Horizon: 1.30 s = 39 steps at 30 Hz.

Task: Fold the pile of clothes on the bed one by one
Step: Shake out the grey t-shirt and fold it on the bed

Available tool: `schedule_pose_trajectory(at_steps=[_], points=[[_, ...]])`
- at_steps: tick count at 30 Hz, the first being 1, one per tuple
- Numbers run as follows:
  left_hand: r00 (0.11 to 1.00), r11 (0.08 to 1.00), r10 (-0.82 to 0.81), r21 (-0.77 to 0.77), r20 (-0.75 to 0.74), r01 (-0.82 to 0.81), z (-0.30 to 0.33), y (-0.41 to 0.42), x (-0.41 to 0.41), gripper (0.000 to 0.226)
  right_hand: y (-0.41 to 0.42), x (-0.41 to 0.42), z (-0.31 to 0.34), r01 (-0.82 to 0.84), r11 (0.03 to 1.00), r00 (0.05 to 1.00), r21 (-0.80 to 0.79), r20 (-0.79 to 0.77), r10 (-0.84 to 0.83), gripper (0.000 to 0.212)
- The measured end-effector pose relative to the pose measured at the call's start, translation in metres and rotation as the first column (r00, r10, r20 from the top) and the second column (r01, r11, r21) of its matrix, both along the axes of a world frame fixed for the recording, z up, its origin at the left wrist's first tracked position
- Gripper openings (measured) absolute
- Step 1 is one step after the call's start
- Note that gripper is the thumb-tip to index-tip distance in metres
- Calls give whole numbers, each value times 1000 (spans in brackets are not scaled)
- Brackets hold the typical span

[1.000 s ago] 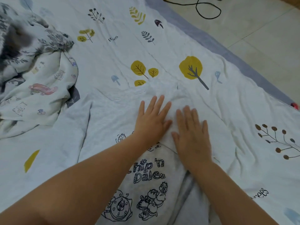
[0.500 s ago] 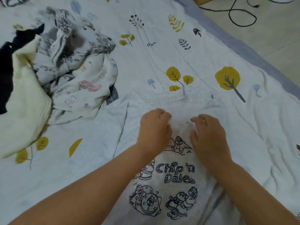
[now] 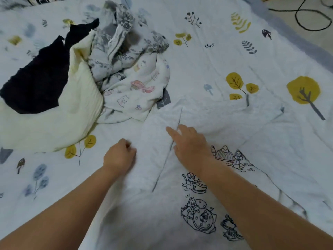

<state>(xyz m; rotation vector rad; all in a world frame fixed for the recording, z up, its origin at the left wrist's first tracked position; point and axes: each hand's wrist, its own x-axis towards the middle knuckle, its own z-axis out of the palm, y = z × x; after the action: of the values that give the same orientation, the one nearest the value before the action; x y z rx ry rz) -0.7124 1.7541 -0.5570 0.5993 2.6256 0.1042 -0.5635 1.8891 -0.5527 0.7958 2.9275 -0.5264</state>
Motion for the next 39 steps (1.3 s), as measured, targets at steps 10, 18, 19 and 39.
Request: schedule_pose_trajectory(at_steps=[10,18,19,39], points=[[951,833,-290,517,106,196,86,34,61,13,12,-10,25,226,248,715,-942,-13,-699,36],[878,892,-427,261,216,369,46,37,91,19,33,23,9,446,512,798,-734,67,-599,29],[929,919,-353,225,107,323,37,34,86,18,33,24,6,480,563,785,-673,43,-618,30],[971,878,-114,436,-210,197,0,-2,66,27,47,0,7,431,758,797,-490,-188,-574,44]])
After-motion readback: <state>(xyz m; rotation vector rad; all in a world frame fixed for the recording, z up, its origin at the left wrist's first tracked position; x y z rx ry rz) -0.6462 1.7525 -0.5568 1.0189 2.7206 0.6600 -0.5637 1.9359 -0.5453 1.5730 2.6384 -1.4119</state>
